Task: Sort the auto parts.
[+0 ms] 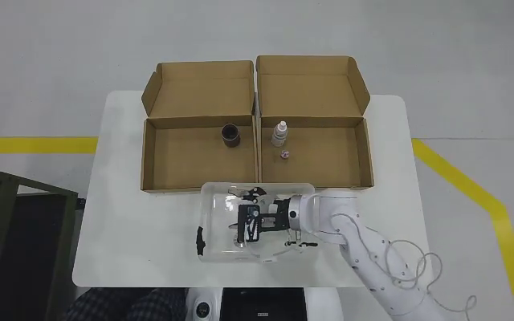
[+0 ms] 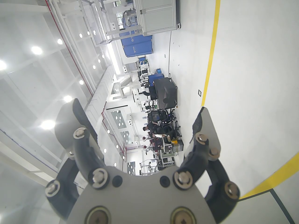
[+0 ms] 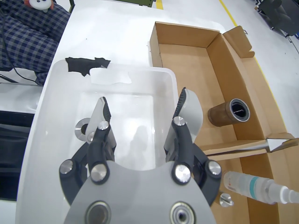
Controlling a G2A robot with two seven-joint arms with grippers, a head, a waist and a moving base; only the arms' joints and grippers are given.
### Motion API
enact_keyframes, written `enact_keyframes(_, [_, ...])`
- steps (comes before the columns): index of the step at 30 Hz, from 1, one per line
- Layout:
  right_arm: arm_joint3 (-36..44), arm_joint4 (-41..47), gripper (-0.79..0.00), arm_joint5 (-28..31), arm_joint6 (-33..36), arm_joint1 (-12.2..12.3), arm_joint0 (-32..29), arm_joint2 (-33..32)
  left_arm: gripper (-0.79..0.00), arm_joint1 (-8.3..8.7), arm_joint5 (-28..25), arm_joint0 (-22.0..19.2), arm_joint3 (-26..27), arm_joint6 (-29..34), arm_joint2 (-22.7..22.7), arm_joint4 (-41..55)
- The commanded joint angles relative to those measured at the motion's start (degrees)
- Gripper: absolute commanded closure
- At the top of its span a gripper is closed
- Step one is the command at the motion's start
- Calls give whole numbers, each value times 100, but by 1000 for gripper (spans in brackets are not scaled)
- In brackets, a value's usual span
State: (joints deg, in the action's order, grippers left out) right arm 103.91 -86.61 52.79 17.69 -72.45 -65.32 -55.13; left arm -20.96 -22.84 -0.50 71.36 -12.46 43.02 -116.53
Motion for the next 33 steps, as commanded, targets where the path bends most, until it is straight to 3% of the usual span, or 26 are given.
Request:
enact_keyframes(1, [33, -26, -517, 69, 2, 33, -84, -50, -785, 0, 0, 0, 0, 0, 0, 0])
enact_keyframes(13, [88, -263, -511, 357, -7, 180, -464, -73, -785, 0, 0, 0, 0, 0, 0, 0])
enact_keyframes(33, [-448, -368, -514, 193, -92, 188, -319, 431, -785, 0, 0, 0, 0, 0, 0, 0])
